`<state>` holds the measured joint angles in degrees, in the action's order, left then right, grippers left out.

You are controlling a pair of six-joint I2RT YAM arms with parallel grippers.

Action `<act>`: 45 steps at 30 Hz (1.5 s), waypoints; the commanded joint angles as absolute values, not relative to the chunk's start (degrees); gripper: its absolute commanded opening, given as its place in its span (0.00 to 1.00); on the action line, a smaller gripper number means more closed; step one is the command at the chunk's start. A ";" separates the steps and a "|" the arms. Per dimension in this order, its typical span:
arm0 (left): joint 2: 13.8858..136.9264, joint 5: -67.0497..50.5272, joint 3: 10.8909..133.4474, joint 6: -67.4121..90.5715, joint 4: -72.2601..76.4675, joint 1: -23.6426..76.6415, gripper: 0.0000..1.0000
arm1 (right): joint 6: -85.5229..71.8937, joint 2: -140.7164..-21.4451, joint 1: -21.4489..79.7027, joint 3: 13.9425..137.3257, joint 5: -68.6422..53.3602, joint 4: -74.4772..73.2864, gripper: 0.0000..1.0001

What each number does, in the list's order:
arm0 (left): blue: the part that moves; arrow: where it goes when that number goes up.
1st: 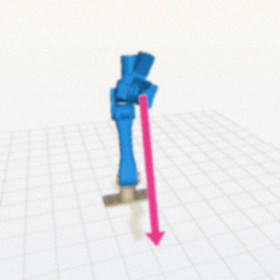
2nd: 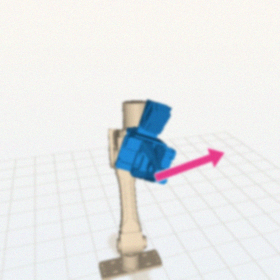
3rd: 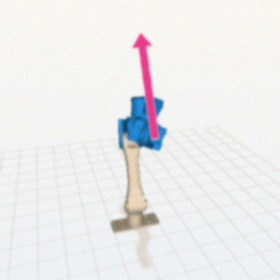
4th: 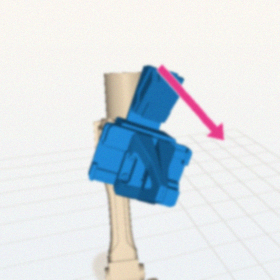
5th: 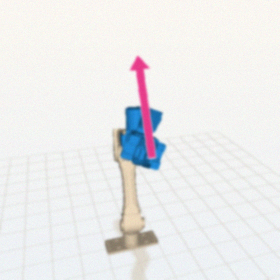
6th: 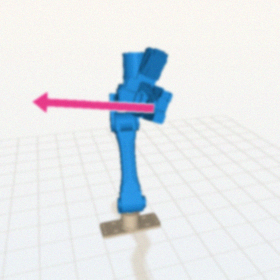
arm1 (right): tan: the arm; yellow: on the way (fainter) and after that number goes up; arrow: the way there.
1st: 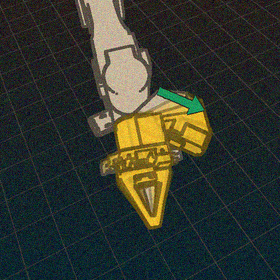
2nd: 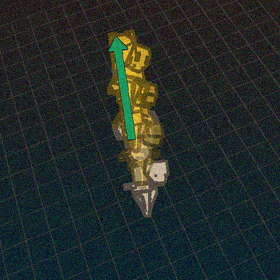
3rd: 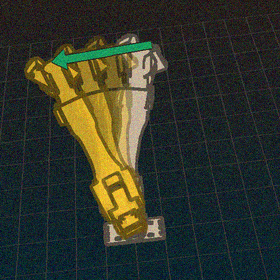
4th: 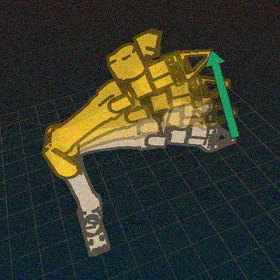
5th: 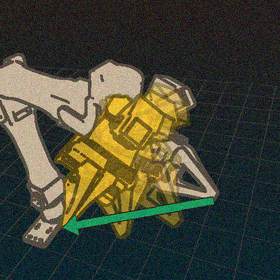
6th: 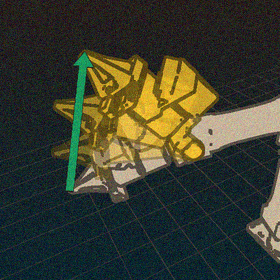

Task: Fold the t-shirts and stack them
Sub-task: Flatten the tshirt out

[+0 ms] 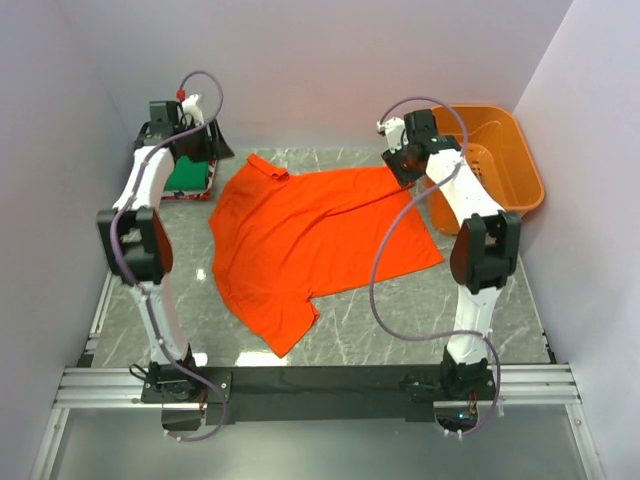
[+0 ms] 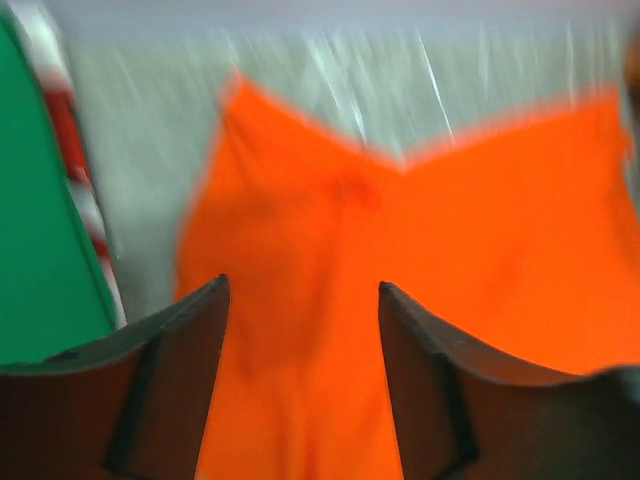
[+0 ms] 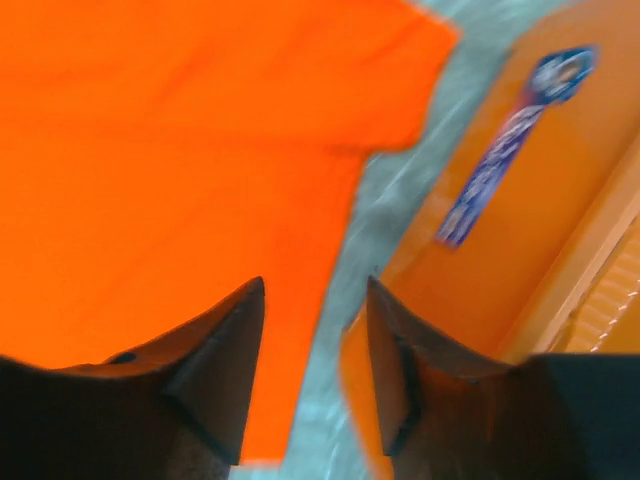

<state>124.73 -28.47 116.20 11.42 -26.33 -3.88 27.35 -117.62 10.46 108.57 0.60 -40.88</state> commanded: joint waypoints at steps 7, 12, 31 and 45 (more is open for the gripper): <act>100.03 -31.91 84.49 -11.59 -43.16 -2.02 0.43 | 29.97 -110.74 11.34 92.49 -8.00 -51.87 0.28; 99.67 -27.86 77.79 -11.87 -42.10 -0.44 0.37 | 28.66 -112.24 11.51 85.79 -4.22 -47.55 0.24; 119.78 -9.32 86.64 -11.51 -39.37 -3.68 0.25 | 27.16 -103.45 19.07 61.79 -7.20 -54.41 0.22; 103.64 -32.07 87.99 -33.03 -55.96 -6.51 0.48 | 26.54 -98.26 19.78 73.47 -14.23 -57.92 0.29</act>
<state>113.75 -24.67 89.43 -23.09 -48.71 -7.57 26.65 -102.65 20.01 69.49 -10.90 -56.25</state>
